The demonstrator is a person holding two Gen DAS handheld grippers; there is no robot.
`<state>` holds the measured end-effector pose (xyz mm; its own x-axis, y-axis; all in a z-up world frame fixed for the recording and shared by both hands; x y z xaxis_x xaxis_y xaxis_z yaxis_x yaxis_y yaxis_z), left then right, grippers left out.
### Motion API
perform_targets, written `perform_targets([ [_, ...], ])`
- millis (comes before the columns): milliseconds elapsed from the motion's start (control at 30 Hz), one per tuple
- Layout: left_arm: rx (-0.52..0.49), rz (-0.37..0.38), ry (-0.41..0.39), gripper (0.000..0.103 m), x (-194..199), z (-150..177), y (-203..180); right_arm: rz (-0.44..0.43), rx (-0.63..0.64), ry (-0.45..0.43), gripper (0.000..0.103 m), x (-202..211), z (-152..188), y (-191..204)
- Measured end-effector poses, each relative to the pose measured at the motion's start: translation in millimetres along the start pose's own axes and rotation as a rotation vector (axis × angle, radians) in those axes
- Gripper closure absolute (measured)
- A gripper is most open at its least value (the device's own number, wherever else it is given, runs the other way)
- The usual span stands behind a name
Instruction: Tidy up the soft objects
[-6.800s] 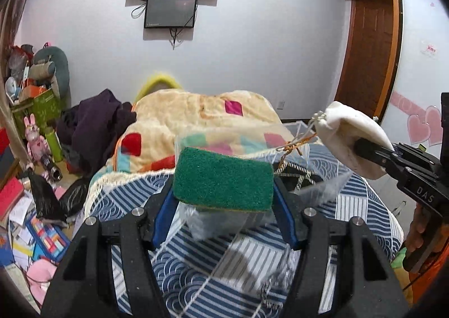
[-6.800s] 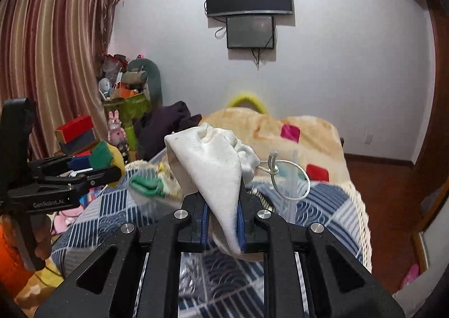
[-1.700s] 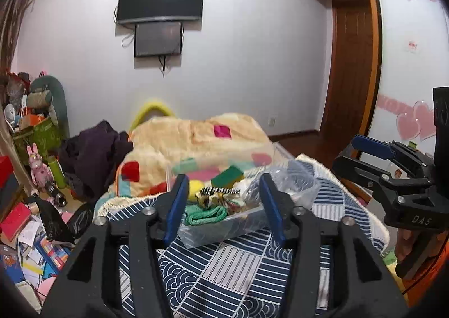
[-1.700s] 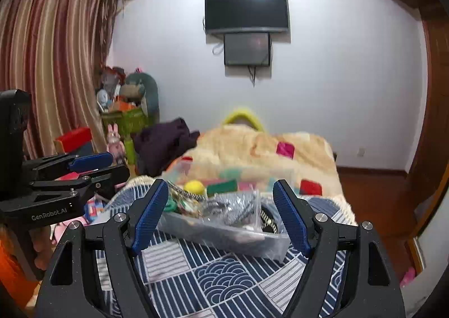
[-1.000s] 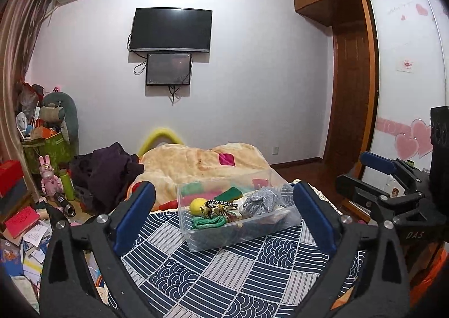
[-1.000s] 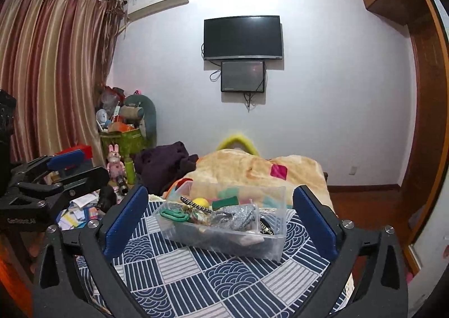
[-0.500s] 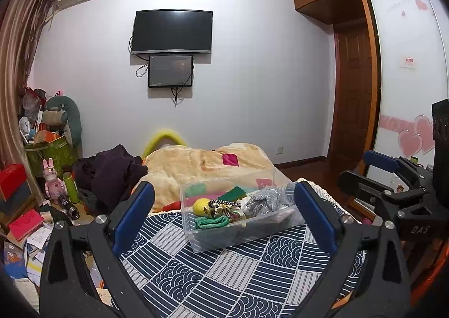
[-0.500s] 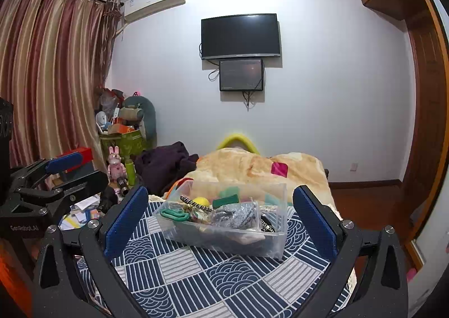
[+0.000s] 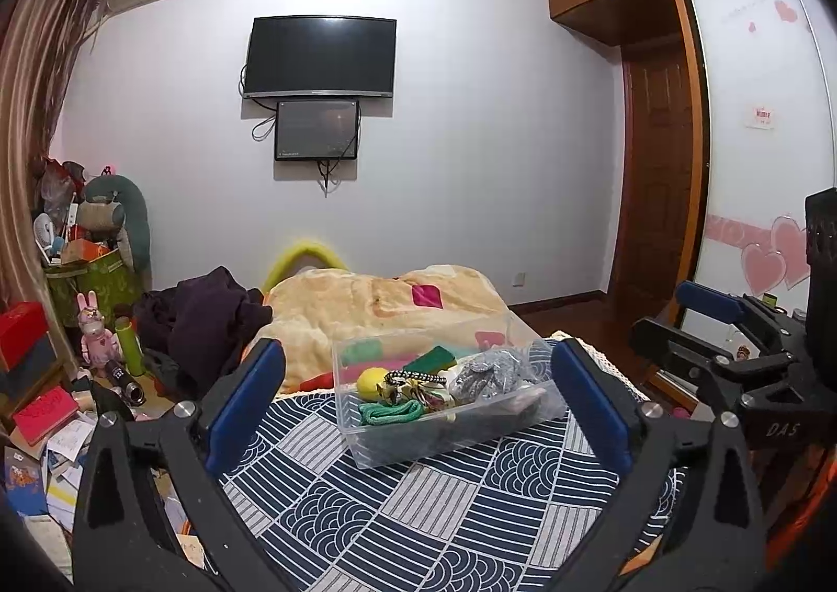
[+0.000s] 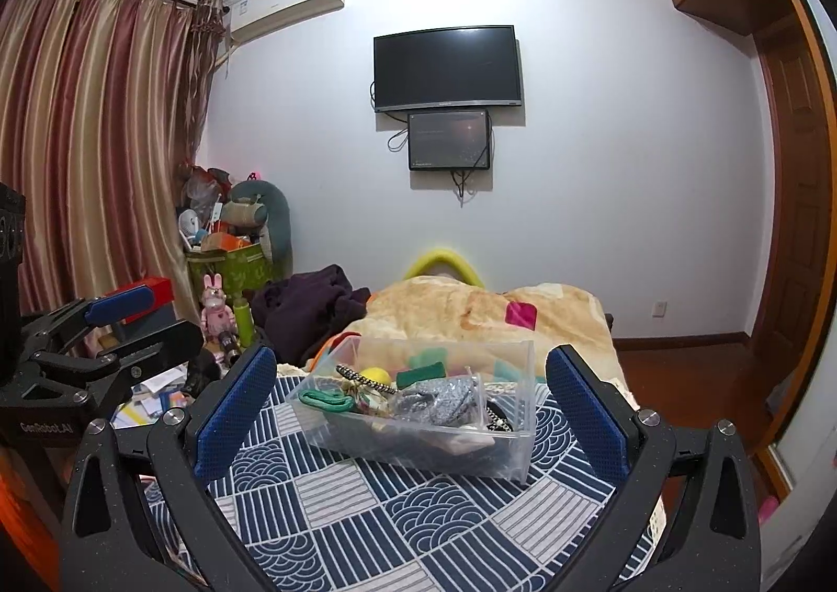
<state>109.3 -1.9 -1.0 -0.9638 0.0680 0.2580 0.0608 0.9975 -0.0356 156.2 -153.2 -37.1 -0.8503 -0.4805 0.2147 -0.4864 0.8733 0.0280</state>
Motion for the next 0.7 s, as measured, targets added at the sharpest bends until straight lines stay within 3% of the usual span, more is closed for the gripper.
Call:
perform_targets([
  [700,-0.005,-0.010,-0.005,0.000,0.9,-0.6,-1.8,0.002,-0.007,-0.004,0.000,1.8,-2.6,-0.9],
])
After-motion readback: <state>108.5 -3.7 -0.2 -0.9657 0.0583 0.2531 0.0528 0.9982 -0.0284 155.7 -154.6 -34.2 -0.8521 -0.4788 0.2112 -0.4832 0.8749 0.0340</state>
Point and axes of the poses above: each gripper's, at about its wrist camera, not at the fingertips, and x roughly against the way its jaws point, y to its left, z to its underside, the point moved 5 cm from there along -x, roughly the way its jaws point
